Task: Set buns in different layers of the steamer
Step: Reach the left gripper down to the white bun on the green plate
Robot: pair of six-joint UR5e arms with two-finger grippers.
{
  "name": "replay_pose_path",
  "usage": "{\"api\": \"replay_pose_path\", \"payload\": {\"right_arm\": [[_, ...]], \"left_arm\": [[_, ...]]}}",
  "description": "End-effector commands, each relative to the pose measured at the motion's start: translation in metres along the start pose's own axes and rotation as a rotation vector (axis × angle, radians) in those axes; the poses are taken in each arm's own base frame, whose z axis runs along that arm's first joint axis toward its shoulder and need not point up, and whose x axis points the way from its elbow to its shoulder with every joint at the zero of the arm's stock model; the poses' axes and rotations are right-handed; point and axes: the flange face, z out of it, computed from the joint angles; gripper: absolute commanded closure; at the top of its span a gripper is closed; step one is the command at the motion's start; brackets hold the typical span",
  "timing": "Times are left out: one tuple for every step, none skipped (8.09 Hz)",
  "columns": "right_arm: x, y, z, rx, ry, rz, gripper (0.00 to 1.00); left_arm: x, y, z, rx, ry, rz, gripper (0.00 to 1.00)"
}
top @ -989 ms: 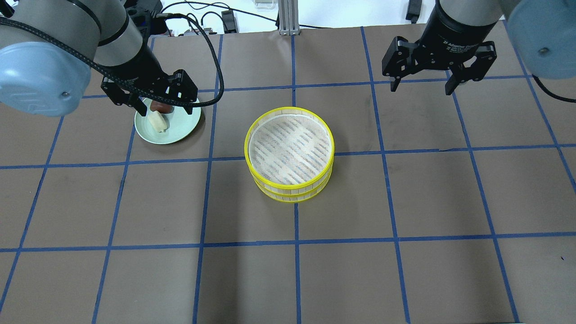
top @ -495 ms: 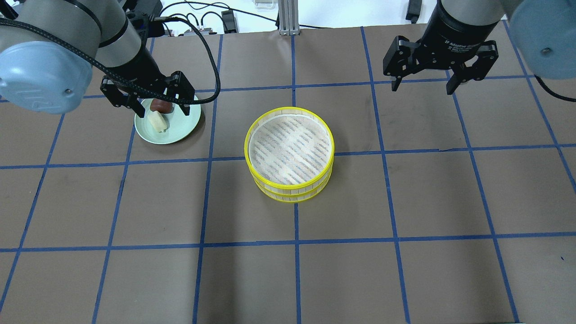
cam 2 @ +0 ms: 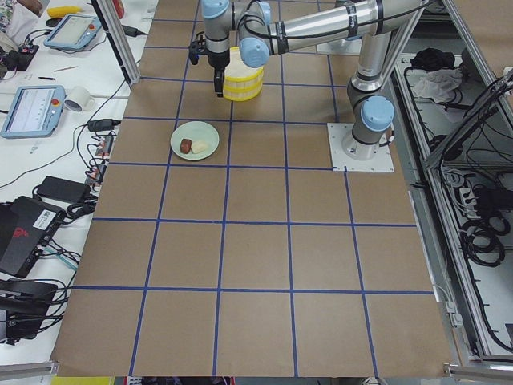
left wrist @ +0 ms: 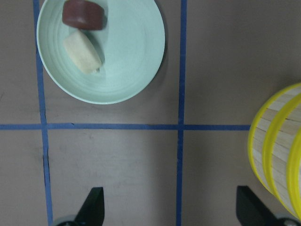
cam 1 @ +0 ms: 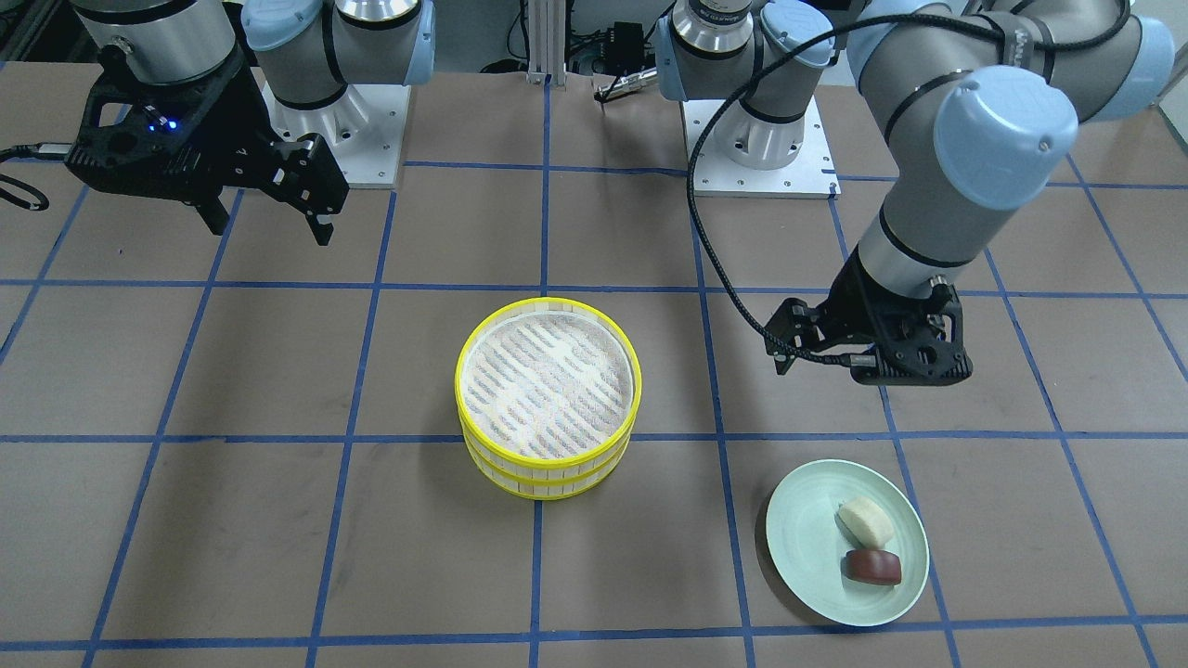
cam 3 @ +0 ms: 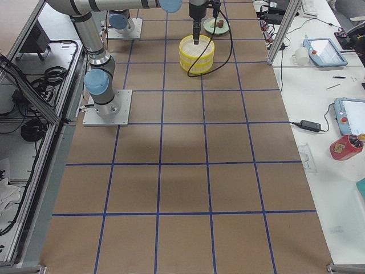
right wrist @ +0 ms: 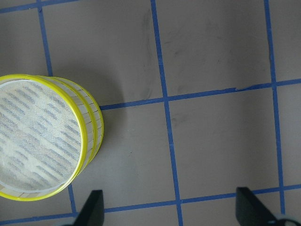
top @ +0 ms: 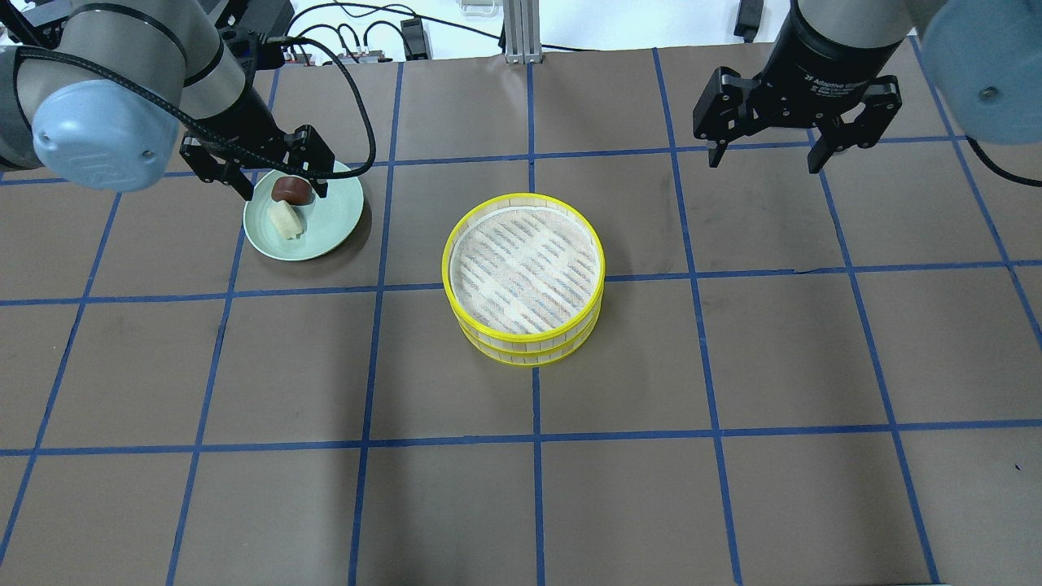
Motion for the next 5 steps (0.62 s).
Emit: {"api": "replay_pose_path", "payload": {"right_arm": [[-0.001, -0.001, 0.002, -0.005, 0.001, -0.001, 0.0], [-0.001, 0.0, 0.001, -0.002, -0.001, -0.002, 0.0], [-0.001, 0.0, 0.001, -0.004, 0.001, -0.001, 0.0], [-0.002, -0.001, 0.002, -0.004, -0.001, -0.003, 0.0], [-0.002, -0.001, 0.002, -0.004, 0.0, -0.003, 0.0]], "left_arm": [[-0.034, -0.035, 0.057, -0.007, -0.001, 0.064, 0.0], [-0.045, -0.045, 0.07, 0.011, -0.007, 0.119, 0.0], [-0.058, -0.053, 0.088, 0.01, -0.007, 0.186, 0.0], [-0.07, -0.062, 0.104, 0.023, -0.011, 0.234, 0.0], [-0.076, -0.068, 0.115, 0.035, -0.019, 0.312, 0.0]]}}
